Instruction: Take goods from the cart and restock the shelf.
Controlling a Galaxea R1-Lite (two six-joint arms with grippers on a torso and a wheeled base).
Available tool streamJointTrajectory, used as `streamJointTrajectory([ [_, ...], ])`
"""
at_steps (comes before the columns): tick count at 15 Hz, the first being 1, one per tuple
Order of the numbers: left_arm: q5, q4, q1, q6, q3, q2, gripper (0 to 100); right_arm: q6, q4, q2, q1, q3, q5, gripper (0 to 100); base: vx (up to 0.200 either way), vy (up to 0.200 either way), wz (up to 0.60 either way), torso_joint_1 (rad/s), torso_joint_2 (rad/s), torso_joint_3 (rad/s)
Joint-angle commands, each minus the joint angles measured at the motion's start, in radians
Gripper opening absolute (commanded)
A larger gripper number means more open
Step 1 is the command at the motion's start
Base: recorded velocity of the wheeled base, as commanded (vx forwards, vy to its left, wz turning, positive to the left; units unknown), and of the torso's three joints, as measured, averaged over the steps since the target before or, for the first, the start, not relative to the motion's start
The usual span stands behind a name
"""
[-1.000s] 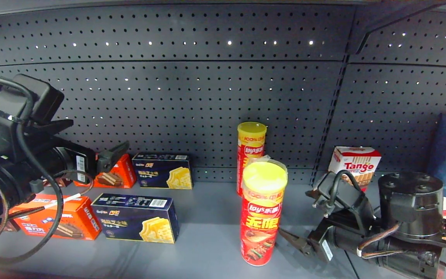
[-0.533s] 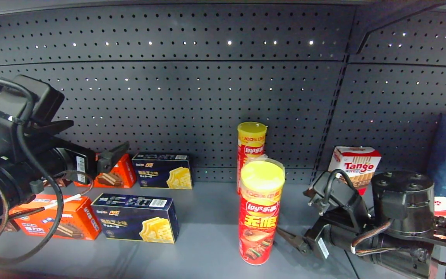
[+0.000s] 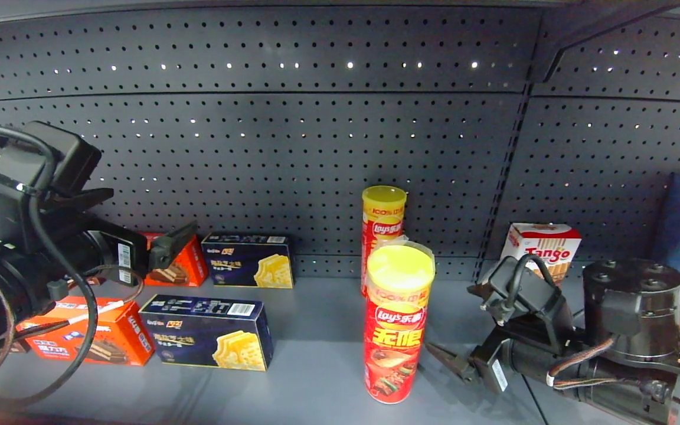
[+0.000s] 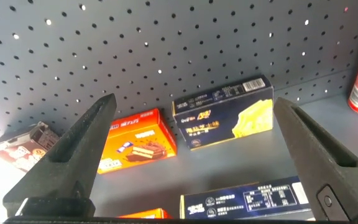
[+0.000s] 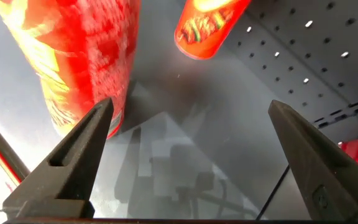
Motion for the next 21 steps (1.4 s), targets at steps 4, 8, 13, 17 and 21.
streamJointTrajectory([
  [4,0.001,-0.001,0.003,-0.003,0.058,-0.086,100,0.003,0.000,-0.103,-0.001,0.006,-0.037,100,0.000,0.000,0.00,0.000,0.00,0.000],
  [8,0.001,0.002,0.111,-0.023,0.218,-0.323,100,0.006,0.000,-0.255,-0.131,-0.006,-0.058,100,0.000,0.000,0.00,0.000,0.00,0.000],
  [13,0.007,0.016,0.143,-0.032,0.454,-0.646,100,0.008,0.000,-0.460,-0.430,0.000,-0.057,100,0.000,0.000,0.00,0.000,0.00,0.000],
  [17,0.007,0.159,0.143,-0.033,0.521,-0.826,100,0.009,0.011,-0.700,-0.578,0.190,-0.064,100,0.000,0.000,0.00,0.000,0.00,0.000],
  [21,0.008,0.505,0.143,-0.033,0.508,-1.119,100,0.021,0.018,-0.957,-0.588,0.457,-0.213,100,0.000,0.000,0.00,0.000,0.00,0.000],
])
